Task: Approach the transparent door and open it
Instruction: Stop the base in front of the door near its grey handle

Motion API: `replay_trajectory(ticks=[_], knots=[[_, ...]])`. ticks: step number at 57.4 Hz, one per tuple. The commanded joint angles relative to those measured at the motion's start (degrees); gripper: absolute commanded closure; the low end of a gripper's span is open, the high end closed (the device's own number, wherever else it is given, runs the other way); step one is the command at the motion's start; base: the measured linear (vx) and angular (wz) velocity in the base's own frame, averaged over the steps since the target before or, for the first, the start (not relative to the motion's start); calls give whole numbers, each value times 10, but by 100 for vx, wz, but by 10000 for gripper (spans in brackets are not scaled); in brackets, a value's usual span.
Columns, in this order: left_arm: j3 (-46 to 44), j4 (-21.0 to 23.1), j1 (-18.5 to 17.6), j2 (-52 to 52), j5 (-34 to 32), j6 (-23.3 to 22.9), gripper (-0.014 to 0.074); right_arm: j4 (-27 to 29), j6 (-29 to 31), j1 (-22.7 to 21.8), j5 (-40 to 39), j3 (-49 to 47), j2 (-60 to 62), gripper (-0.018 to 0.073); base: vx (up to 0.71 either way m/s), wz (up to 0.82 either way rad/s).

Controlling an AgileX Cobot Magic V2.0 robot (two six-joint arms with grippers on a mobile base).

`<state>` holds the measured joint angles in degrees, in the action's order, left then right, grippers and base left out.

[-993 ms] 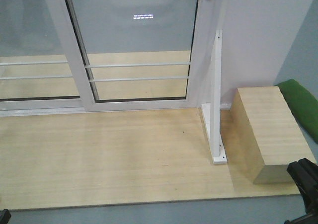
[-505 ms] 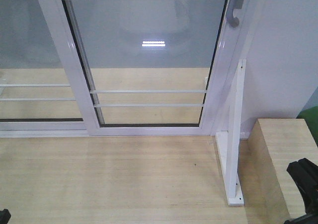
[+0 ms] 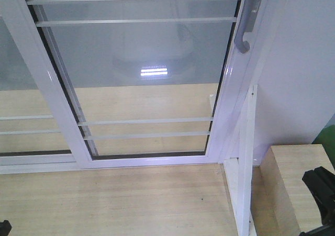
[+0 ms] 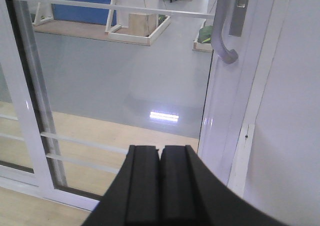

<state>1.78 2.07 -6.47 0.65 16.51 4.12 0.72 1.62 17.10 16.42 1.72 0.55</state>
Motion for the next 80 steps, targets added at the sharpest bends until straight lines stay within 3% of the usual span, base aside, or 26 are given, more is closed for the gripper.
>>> replay_trajectory(ticks=[1,80], knots=[[5,2,-1,8,-50,-1,600,-2,3,1,-47,2,9,564,19,-5],[5,2,1,7,-51,-1,600,-2,3,1,-48,2,7,564,6,2]])
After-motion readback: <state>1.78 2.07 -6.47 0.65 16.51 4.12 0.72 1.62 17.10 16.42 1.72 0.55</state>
